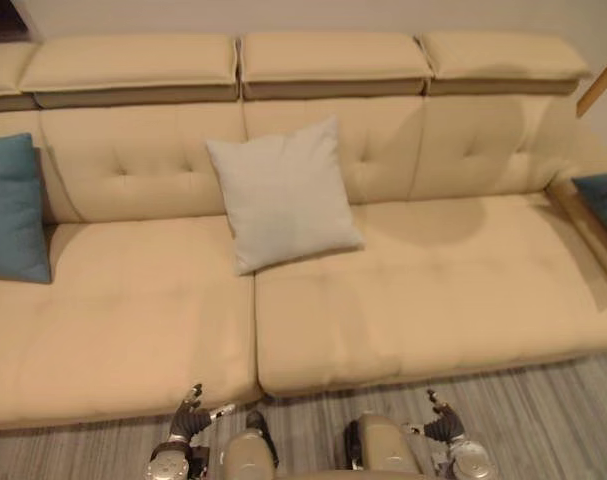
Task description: Pick up cushions and gather them together orderly.
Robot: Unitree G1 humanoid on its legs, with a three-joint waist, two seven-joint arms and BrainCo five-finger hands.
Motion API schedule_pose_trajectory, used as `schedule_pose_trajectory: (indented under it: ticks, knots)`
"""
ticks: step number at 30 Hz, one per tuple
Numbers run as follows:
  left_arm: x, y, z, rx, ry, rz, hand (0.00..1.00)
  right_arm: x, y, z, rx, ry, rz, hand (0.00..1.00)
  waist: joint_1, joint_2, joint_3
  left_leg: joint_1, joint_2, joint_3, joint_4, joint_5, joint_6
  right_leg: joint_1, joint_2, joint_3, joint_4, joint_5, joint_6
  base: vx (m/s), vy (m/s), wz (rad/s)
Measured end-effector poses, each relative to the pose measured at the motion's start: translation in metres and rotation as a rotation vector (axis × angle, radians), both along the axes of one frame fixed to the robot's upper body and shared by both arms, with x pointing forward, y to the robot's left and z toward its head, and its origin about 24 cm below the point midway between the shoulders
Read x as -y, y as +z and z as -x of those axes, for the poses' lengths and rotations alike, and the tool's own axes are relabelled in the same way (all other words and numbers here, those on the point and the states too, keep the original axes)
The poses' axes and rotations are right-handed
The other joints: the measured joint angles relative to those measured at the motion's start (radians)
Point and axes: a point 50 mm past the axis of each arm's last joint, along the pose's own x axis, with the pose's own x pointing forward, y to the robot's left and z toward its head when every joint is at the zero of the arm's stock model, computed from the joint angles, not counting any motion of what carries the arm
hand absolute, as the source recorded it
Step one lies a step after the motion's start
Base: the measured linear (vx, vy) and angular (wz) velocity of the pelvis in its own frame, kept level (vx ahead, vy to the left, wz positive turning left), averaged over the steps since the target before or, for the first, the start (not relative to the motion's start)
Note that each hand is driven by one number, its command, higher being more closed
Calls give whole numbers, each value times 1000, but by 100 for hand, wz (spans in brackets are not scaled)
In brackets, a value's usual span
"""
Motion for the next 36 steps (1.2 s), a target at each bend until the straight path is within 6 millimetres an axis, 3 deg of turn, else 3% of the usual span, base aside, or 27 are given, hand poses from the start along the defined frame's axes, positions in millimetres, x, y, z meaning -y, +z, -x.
schedule_pose_trajectory:
  ticks: [1, 2, 3, 4, 5, 6, 7, 8, 9, 12, 14, 16, 19, 25, 27, 28, 29, 30, 31, 32, 33, 34, 36]
  knots:
    - [0, 1, -2, 8, 0, -1, 0, 0, 0, -1, 2, 0, 1, 0, 2, -5, -4, -7, -3, -7, 0, 11, -3, 20, 1, 12, -40, -33, 9, -256, -232, 24]
    - [4, 3, -6, 30, 5, 6, 0, 3, 3, -8, 23, -4, 7, 0, 5, -14, -13, -41, -4, -17, -21, 49, -12, 40, 18, 24, -149, -86, -13, -172, -145, 4]
    - [9, 2, -7, 34, 1, 21, 0, 5, 6, -15, 42, -7, 9, 0, 15, -4, -15, -59, -1, -14, -53, 72, -21, 43, 32, 20, -225, -103, -43, -289, -211, -25]
    - [18, 1, -11, 41, 6, 46, 0, 8, 12, -28, 80, -21, 9, 0, 30, 20, -4, -85, 5, -27, -107, 90, -44, 43, 54, 6, -318, -127, -98, -227, -116, -23]
    - [22, 1, -14, 45, 4, 59, 0, 10, 14, -32, 93, -25, 13, 0, 28, 43, 8, -90, 7, -53, -126, 94, -50, 42, 64, -9, -333, -108, -96, -325, -115, 1]
    - [30, 0, -15, 48, -2, 77, 0, 15, 16, -34, 104, -48, 16, 0, 25, 65, 12, -87, 9, -76, -183, 97, -57, 25, 86, -24, -341, -84, -121, -347, -129, 30]
    - [33, 0, -15, 51, -2, 85, 0, 17, 17, -34, 110, -71, 10, 0, 25, 73, 13, -84, 13, -78, -213, 88, -70, 11, 90, -32, -346, -70, -131, -344, -83, 28]
    - [34, 1, -17, 57, -1, 89, 0, 19, 16, -31, 110, -96, 12, 0, 24, 63, 20, -87, 17, -77, -226, 62, -109, 5, 87, -43, -370, -46, -151, -348, -109, 14]
    - [33, 2, -19, 63, 0, 89, 0, 23, 19, -32, 130, -128, 13, 0, 28, 64, 19, -101, 13, -81, -159, 64, -100, -8, 76, -51, -381, -26, -170, -246, -46, 12]
    - [33, 0, -13, 49, 6, 90, 0, 30, 27, -38, 175, -148, 27, 0, 15, 60, 27, -47, -26, -99, 72, 9, -73, -6, 66, -32, -431, 27, -162, -147, -38, -4]
    - [31, -1, -9, 44, 16, 88, 0, 32, 32, -43, 199, -139, 36, 0, 16, 83, 21, 10, -35, -137, 23, -43, -86, -23, 86, -5, -460, 58, -150, -101, 60, -44]
    - [31, 2, -11, 60, 17, 88, 0, 31, 32, -46, 204, -135, 35, 0, 30, 82, 21, 30, -38, -148, -19, -58, -79, -32, 105, 32, -492, 93, -132, -105, 82, -63]
    - [31, 5, -15, 81, 19, 87, 0, 30, 31, -43, 201, -149, 27, 0, 25, 72, 18, 77, -42, -113, -68, -80, -61, -3, 106, 81, -561, 146, -105, -96, 114, -48]
    - [41, 13, -34, 137, -43, 91, 0, 29, 28, -36, 198, -209, -17, 0, -14, 71, 19, 77, -68, -30, -49, -120, -44, -16, 97, 180, -647, 223, -68, -62, 117, -50]
    - [43, 15, -36, 147, -54, 92, 0, 23, 32, -42, 234, -220, -47, 0, -19, 70, 20, 76, -56, 20, -3, -154, -39, -36, 117, 229, -649, 240, -78, -2, 80, -124]
    - [45, 19, -40, 171, -65, 94, 0, 19, 35, -51, 257, -220, -65, 0, -25, 71, 21, 89, -19, 117, 16, -175, -31, -61, 97, 120, -651, 230, -147, -17, 79, -182]
    - [47, 22, -43, 189, -68, 99, 0, 15, 37, -58, 277, -218, -82, 0, -23, 75, 24, 112, 12, 190, 22, -184, -26, -79, 60, -30, -625, 214, -185, 7, 49, -201]
    - [47, 23, -45, 195, -72, 98, 0, 13, 39, -63, 288, -217, -94, 0, -23, 73, 26, 132, 27, 240, 27, -188, -27, -90, 31, -126, -595, 204, -199, 93, 44, -235]
    - [46, 24, -45, 195, -84, 91, 0, 8, 40, -68, 298, -208, -107, 0, -26, 73, 28, 192, 53, 348, 47, -216, -40, -94, -36, -355, -535, 179, -243, 140, 11, -222]
    - [46, 26, -47, 203, -88, 91, 0, 7, 39, -68, 291, -208, -110, 0, -27, 76, 26, 225, 64, 403, 62, -230, -51, -91, -71, -478, -504, 190, -285, 163, 14, -226]
    - [46, 26, -48, 205, -89, 92, 0, 6, 37, -68, 285, -210, -111, 0, -25, 80, 22, 248, 75, 446, 67, -237, -58, -89, -93, -554, -482, 201, -304, 239, -80, -227]
    - [46, 27, -49, 210, -96, 93, 0, 2, 35, -71, 272, -197, -112, 0, -22, 78, 16, 298, 83, 518, 53, -239, -62, -96, -110, -696, -428, 186, -308, 250, -137, -211]
    - [51, 30, -56, 223, -122, 99, 0, 3, 34, -70, 266, -199, -105, 0, -25, 83, 19, 337, 81, 558, 46, -245, -73, -117, -92, -709, -395, 153, -260, 259, -169, -194]
